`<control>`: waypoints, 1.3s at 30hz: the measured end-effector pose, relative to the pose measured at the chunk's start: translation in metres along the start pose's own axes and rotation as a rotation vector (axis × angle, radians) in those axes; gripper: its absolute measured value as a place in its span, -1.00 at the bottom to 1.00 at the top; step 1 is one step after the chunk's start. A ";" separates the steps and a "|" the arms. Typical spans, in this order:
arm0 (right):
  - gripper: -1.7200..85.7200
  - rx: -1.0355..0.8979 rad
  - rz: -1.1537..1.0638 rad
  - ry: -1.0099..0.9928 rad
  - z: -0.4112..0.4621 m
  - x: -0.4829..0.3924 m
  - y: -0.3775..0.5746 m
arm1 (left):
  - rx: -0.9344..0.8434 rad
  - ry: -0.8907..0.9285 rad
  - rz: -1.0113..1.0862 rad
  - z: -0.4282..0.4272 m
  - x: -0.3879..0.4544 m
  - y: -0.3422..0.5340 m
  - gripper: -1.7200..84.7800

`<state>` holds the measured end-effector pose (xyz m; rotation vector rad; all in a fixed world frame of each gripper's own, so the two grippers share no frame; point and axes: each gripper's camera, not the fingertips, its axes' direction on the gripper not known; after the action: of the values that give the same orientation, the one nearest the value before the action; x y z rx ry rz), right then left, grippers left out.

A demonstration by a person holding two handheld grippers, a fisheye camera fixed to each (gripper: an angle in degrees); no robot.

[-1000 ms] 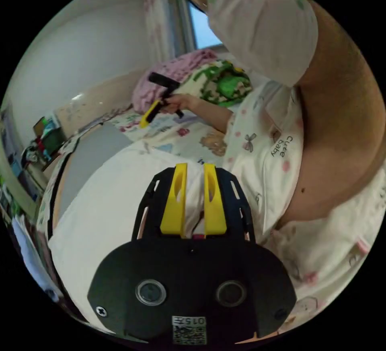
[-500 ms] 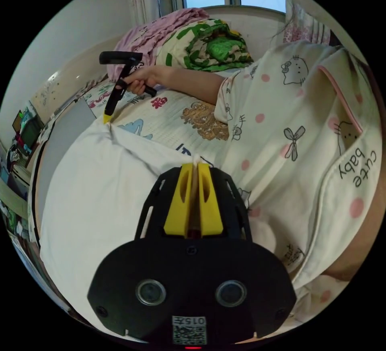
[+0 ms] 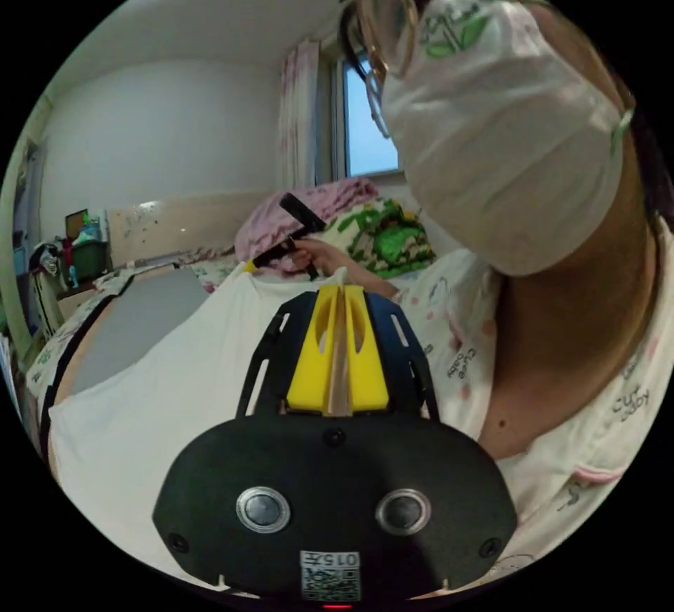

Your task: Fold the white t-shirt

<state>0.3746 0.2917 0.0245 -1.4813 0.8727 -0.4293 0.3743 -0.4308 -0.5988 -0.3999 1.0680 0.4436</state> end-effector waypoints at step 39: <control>-0.78 0.039 0.099 -0.272 0.174 -0.058 -0.095 | 0.328 -0.900 -0.724 -0.583 -0.160 0.340 -0.85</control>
<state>0.4882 0.4426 0.1074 -1.4141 0.7132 -0.1654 -0.3037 -0.4698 -0.7377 -0.2236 0.0708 -0.2110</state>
